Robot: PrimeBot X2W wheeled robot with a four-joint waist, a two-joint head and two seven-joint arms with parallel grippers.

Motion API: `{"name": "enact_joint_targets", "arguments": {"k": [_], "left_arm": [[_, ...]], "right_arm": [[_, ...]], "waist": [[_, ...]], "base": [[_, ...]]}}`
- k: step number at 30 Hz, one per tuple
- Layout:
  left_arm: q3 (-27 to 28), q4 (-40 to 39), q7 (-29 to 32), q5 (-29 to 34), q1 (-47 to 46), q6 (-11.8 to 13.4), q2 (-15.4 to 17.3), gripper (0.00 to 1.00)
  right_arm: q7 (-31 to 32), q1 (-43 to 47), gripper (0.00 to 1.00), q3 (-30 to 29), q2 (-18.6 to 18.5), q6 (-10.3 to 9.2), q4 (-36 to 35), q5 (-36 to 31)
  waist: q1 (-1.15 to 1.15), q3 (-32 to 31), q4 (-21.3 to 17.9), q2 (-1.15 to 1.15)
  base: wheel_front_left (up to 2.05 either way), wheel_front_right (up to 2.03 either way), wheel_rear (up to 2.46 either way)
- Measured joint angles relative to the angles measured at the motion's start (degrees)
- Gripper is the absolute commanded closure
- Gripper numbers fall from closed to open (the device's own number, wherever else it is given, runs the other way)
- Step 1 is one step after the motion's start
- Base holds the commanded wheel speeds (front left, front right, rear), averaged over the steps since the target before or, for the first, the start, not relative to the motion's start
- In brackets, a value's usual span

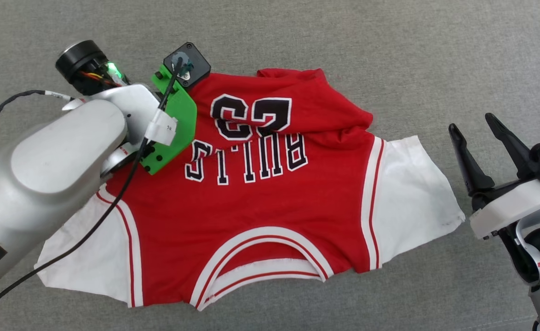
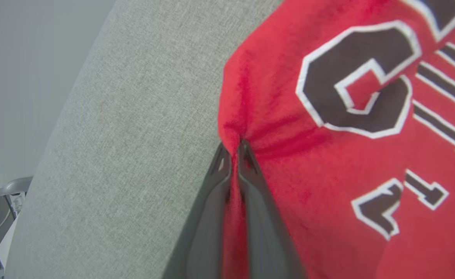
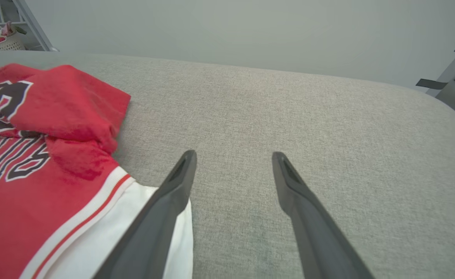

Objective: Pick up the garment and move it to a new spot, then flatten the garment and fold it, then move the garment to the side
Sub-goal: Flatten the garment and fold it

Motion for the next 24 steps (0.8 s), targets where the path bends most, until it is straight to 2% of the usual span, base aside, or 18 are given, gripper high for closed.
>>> {"name": "enact_joint_targets", "arguments": {"k": [2,12,16,17,18,24], "left_arm": [[-0.08,1.75,-1.08,2.52,-0.31,0.0,-0.02,1.0],[0.11,12.58,-8.62,6.8,-0.47,-0.01,-0.47,1.0],[0.47,16.26,-11.79,3.86,-0.34,-0.02,-1.51,1.0],[0.44,17.3,-12.92,3.34,-0.31,-0.13,-1.88,0.72],[0.42,18.27,-14.1,2.03,-0.25,-0.21,-2.2,0.0],[2.02,22.88,-27.76,0.09,1.46,-0.01,-3.16,0.0]], "right_arm": [[-0.15,-0.17,0.0,-0.07,-0.02,0.0,0.33,0.0],[-1.15,-0.91,0.0,0.04,-0.01,0.0,0.94,0.01],[-1.14,-1.3,0.0,0.0,-0.03,0.0,1.08,0.0],[-1.14,-1.36,0.0,0.01,-0.03,0.0,1.11,0.0],[-1.15,-1.38,0.0,-0.01,-0.03,0.0,1.14,0.01],[-1.14,-1.26,0.0,-0.46,-0.75,0.0,1.32,0.03]], "waist": [[0.0,0.5,-0.49,0.0],[0.0,2.48,-1.95,0.0],[0.0,2.57,-1.69,0.0],[0.0,2.42,-1.56,0.0],[0.0,2.24,-1.46,0.0],[0.0,-0.37,-0.45,0.0]], "base": [[0.0,0.0,0.0],[0.0,0.0,0.0],[0.0,0.0,0.0],[0.0,0.0,0.0],[0.0,0.0,0.0],[0.0,0.0,0.0]]}}
